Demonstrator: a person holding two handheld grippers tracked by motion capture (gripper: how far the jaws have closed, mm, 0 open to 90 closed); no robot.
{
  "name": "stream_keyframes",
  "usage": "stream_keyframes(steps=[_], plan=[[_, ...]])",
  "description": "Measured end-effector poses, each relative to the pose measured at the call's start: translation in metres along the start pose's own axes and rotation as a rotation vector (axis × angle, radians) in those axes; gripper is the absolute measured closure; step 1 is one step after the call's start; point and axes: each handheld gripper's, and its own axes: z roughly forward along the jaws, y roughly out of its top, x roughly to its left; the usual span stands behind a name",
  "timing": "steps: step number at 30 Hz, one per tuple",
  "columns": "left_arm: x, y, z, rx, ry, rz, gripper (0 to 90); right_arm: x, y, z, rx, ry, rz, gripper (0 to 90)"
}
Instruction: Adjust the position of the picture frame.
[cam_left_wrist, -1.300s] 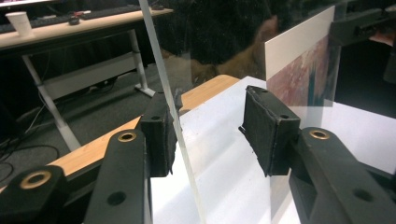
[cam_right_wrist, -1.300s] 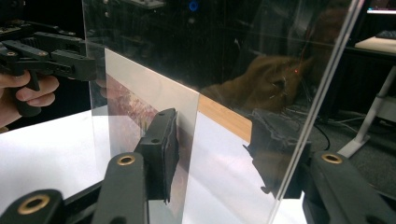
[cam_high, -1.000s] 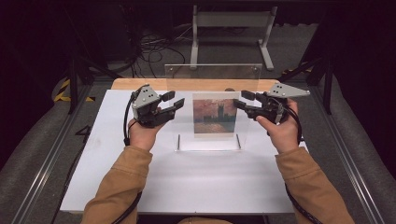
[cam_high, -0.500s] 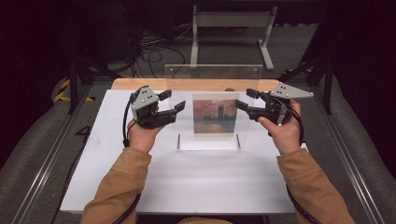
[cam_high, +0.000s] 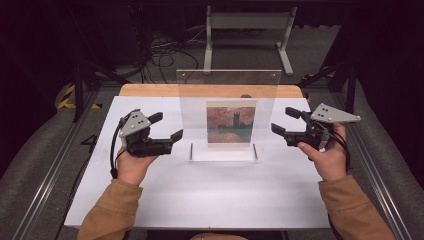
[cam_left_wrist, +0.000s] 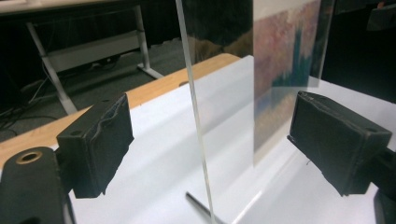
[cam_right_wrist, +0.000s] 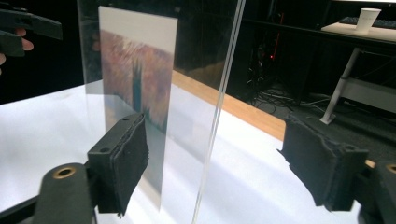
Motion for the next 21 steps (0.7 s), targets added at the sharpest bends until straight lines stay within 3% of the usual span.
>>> stream_keyframes(steps=[6,10,21], plan=[[-0.002,-0.016,-0.019,0.039,-0.016,-0.007,8.3,0.003,-0.012,-0.028,0.012,-0.014,-0.042,16.6],[-0.002,-0.029,-0.028,0.068,-0.007,-0.014,7.3,0.006,-0.022,-0.038,0.025,-0.014,-0.024,15.2],[0.008,-0.068,-0.048,0.083,0.029,-0.058,7.4,0.007,-0.055,-0.052,0.067,-0.025,0.024,15.3]])
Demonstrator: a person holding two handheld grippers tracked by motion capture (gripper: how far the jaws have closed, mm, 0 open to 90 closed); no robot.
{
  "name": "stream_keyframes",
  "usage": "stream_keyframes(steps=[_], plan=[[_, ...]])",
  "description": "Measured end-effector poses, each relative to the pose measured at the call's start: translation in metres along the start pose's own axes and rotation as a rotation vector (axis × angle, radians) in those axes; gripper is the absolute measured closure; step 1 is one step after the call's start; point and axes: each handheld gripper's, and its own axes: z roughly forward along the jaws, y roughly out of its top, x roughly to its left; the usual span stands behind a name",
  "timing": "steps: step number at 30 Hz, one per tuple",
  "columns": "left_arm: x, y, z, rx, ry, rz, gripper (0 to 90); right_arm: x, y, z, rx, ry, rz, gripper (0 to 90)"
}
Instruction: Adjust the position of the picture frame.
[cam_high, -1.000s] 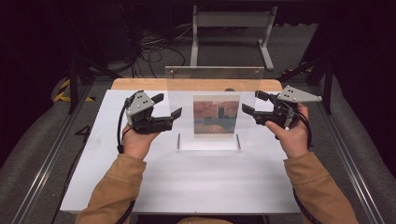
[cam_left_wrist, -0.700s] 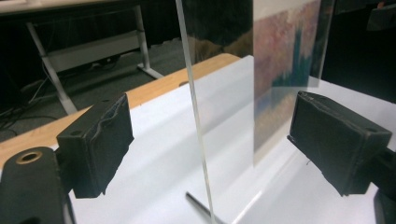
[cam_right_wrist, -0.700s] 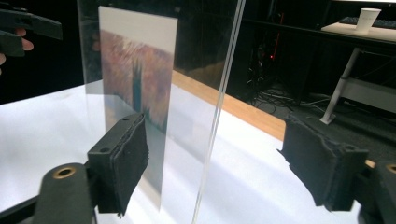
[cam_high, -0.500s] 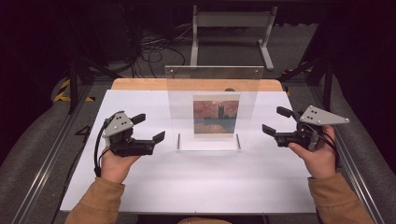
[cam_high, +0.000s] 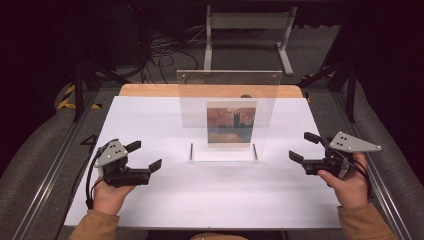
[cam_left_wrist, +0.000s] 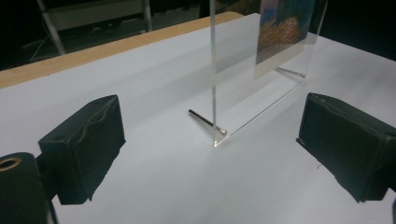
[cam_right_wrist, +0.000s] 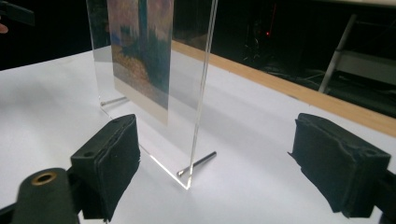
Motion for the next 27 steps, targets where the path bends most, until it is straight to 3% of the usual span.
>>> stream_keyframes(steps=[5,8,15,21,22,27], plan=[[0.008,-0.023,-0.002,0.017,0.022,-0.027,7.5,-0.002,-0.021,-0.002,0.004,0.001,0.02,15.4],[0.008,-0.029,-0.003,0.004,0.028,-0.026,7.3,-0.002,-0.032,-0.001,0.02,-0.015,0.003,15.4],[0.006,-0.045,0.004,-0.016,0.019,-0.003,7.3,-0.004,-0.056,0.007,0.048,0.012,0.025,15.3],[0.009,-0.056,0.016,0.066,0.004,-0.007,7.3,-0.003,-0.069,0.014,0.082,0.024,0.038,15.1],[0.008,-0.057,0.017,0.074,0.008,-0.024,7.3,-0.002,-0.07,0.015,0.09,0.026,0.038,15.0],[0.009,-0.06,0.017,0.099,-0.007,-0.018,7.1,-0.002,-0.073,0.015,0.107,0.031,0.043,14.3]])
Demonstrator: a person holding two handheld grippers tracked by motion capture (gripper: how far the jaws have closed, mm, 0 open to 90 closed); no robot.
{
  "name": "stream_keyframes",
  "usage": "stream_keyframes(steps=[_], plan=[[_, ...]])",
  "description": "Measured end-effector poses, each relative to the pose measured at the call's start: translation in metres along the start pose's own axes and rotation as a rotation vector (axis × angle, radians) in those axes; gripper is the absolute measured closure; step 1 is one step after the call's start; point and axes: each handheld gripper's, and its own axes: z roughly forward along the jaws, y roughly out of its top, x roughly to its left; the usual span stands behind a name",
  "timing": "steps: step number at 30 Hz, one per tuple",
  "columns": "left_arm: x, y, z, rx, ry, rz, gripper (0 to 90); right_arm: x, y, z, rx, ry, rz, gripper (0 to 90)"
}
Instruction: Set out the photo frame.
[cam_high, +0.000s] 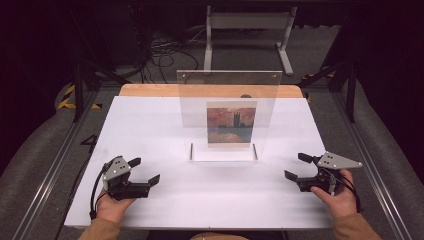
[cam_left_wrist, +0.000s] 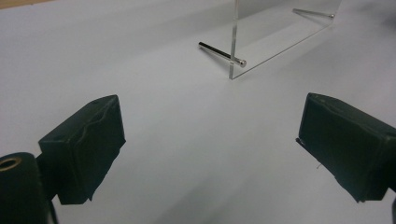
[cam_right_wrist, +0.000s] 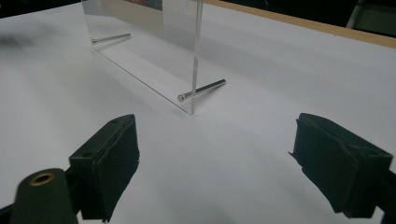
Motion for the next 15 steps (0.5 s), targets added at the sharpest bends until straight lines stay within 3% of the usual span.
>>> stream_keyframes(steps=[6,15], plan=[[-0.0002,-0.0039,0.004,0.043,-0.015,-0.019,7.1,-0.0006,-0.0048,0.0034,0.045,-0.001,0.008,12.9],[0.0009,-0.0049,0.007,0.053,-0.025,-0.025,7.0,-0.0016,-0.0086,0.0092,0.091,-0.007,0.011,12.0]])
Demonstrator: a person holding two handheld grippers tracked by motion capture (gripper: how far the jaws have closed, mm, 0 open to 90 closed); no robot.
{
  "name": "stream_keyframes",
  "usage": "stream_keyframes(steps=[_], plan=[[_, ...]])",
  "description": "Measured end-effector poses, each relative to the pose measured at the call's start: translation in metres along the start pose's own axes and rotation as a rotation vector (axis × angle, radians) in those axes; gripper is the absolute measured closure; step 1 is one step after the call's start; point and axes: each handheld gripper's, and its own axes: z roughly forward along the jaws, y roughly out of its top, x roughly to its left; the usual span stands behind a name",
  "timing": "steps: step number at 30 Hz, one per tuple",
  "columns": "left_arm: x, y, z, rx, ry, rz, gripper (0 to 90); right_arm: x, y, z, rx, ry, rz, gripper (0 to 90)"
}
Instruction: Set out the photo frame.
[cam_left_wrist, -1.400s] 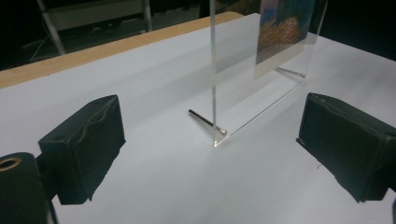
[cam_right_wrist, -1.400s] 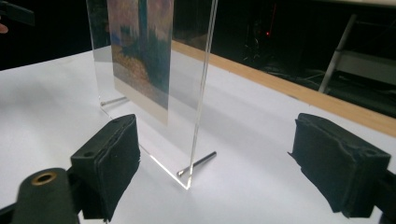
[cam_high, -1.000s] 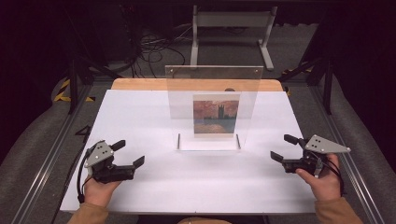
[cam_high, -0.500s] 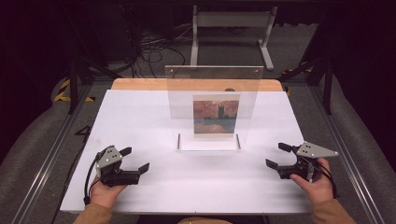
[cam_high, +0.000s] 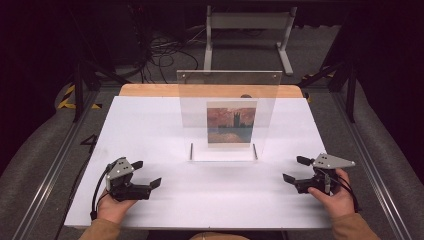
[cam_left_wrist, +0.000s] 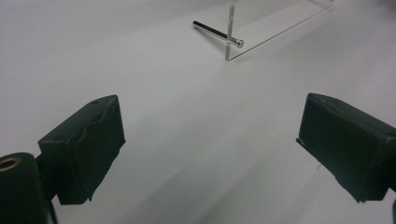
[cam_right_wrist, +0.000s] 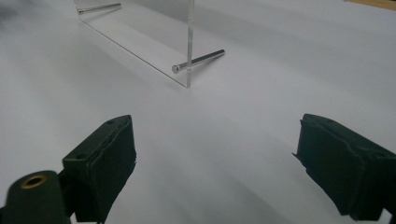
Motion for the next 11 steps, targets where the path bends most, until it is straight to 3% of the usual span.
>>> stream_keyframes(steps=[11], plan=[[0.0004,0.0018,-0.0014,-0.016,-0.003,0.002,7.0,-0.0002,0.0002,0.0001,-0.001,-0.007,-0.003,10.8]])
